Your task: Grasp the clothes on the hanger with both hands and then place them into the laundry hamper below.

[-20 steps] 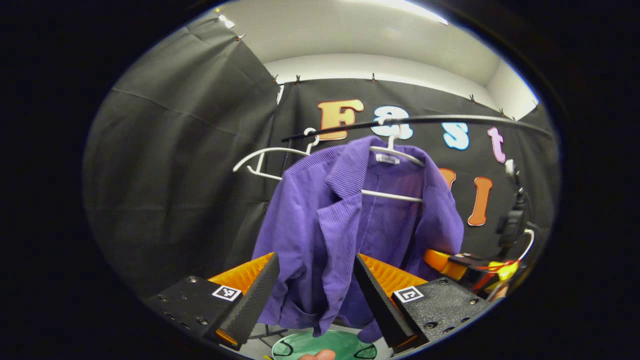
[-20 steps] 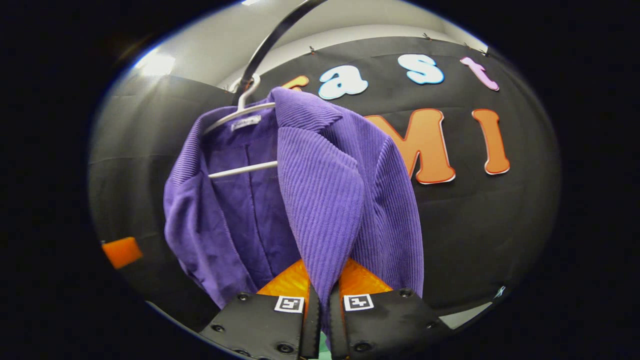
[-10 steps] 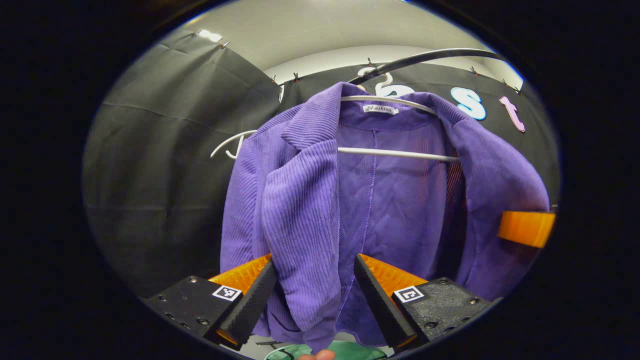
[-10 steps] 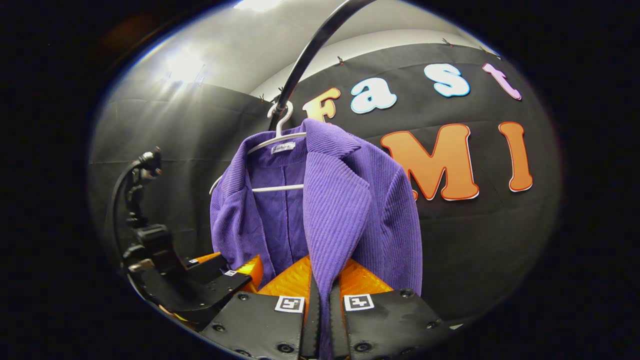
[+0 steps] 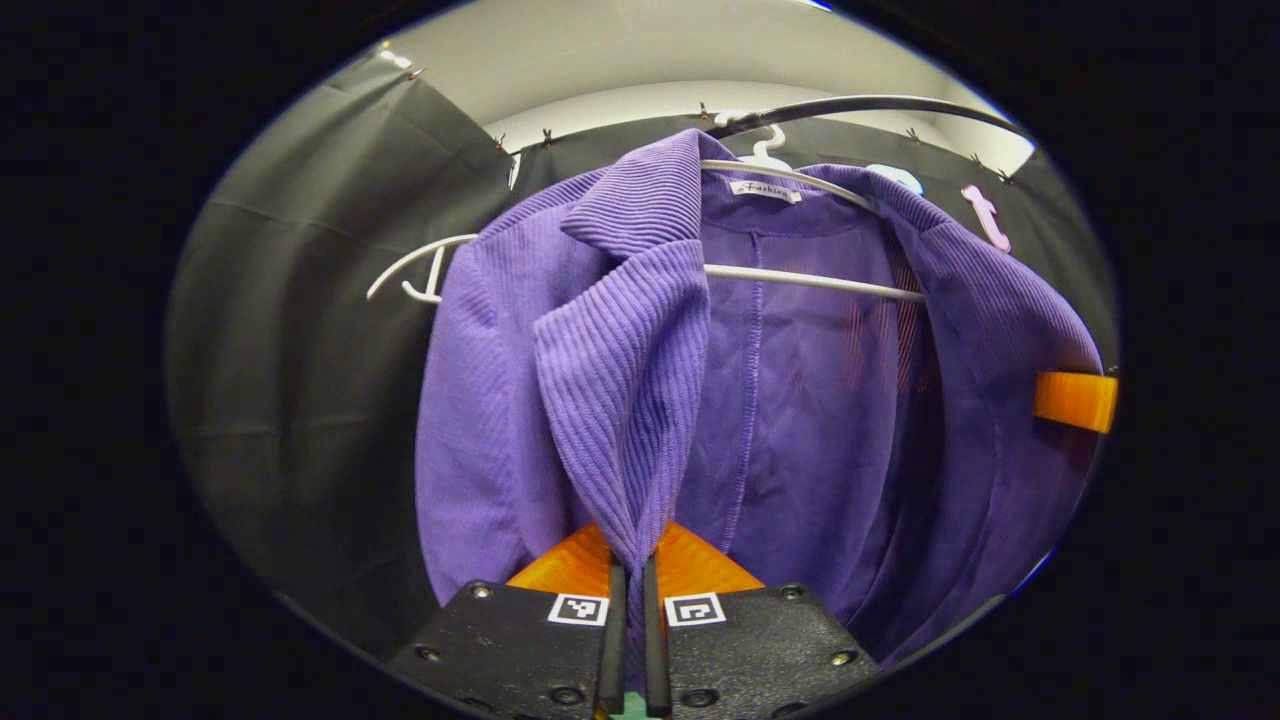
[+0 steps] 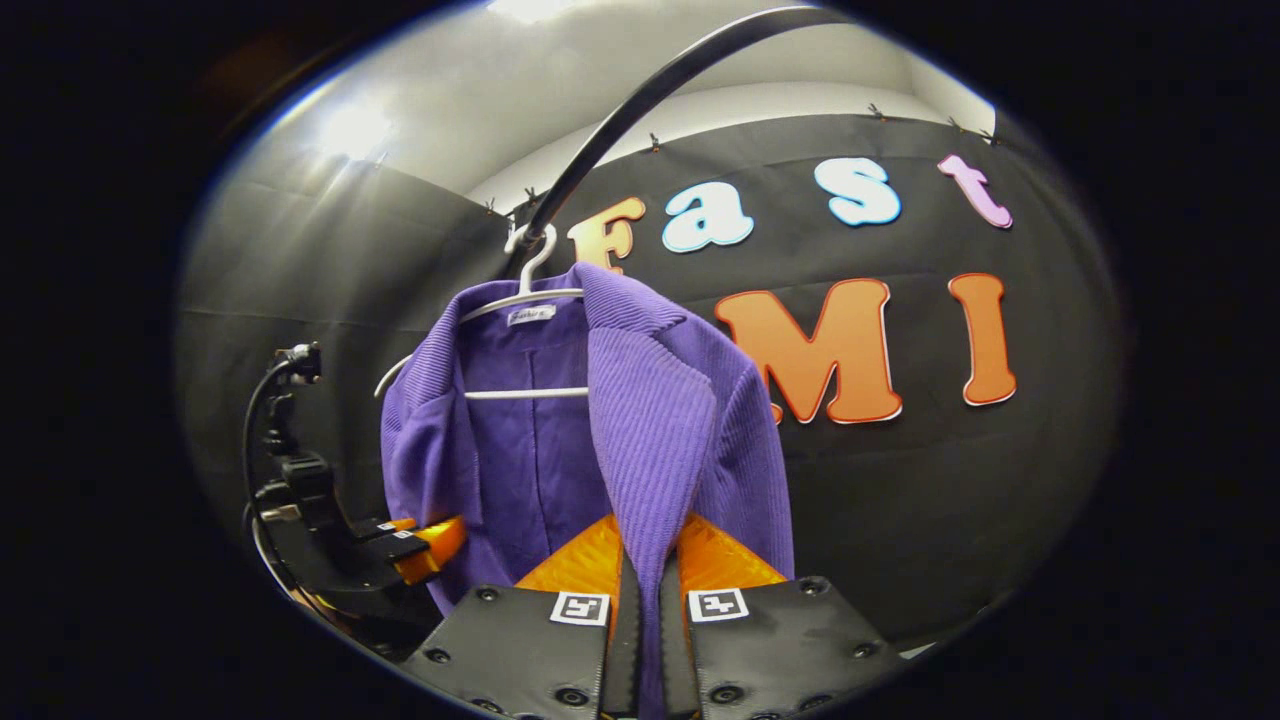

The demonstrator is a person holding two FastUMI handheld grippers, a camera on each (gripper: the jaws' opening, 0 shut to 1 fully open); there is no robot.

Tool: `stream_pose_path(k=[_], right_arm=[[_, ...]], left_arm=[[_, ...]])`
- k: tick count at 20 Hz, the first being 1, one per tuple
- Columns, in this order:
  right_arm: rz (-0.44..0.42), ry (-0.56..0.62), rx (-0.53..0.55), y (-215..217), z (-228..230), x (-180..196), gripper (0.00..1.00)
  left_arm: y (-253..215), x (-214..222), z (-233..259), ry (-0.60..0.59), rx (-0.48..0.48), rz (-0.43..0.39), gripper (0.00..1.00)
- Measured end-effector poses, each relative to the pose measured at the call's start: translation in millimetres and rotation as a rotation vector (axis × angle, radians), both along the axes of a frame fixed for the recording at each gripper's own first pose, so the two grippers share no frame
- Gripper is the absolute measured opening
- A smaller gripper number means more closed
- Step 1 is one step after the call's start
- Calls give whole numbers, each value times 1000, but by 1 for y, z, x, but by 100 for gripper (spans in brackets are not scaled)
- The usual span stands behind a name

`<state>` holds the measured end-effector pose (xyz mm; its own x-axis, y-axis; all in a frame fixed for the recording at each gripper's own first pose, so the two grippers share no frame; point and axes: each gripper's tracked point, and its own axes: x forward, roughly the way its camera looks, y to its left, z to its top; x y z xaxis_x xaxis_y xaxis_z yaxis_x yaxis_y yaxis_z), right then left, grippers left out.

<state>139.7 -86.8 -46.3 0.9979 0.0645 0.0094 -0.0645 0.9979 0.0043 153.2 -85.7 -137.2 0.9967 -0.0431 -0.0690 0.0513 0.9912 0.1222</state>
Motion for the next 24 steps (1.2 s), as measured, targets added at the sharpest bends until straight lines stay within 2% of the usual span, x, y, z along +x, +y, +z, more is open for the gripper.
stream_pose_path(k=[1, 2, 5, 9, 10, 13, 14, 18, 21, 22, 24], right_arm=[[-17, -9, -5, 0, 2, 0, 16], [-46, -26, -23, -4, 6, 1, 16], [-153, -127, -76, -21, 34, -4, 16], [-275, -218, -86, -49, 69, -15, 16], [-295, -236, -95, -56, 75, -14, 16], [-372, -263, -127, -85, 88, -20, 16], [-388, -266, -120, -92, 90, -19, 16], [-421, -274, -85, -111, 93, -8, 16], [-425, -266, -9, -126, 94, 13, 16], [-424, -271, 20, -130, 96, 19, 16], [-423, -287, 65, -140, 105, 30, 16]], left_arm=[[2, -5, 7, -9, 6, -11, 3], [3, -8, 16, -25, 2, -22, 5], [15, -18, 59, -126, 41, -5, 2], [50, -15, 119, -268, 128, 103, 0], [58, -11, 129, -283, 118, 116, 5], [87, 1, 153, -297, 88, 171, 0], [98, 5, 163, -312, 89, 192, 2], [126, 21, 199, -356, 67, 228, 0], [144, 35, 222, -379, 44, 258, 2], [152, 39, 230, -394, 55, 275, 0], [164, 44, 248, -426, 73, 306, 5]])
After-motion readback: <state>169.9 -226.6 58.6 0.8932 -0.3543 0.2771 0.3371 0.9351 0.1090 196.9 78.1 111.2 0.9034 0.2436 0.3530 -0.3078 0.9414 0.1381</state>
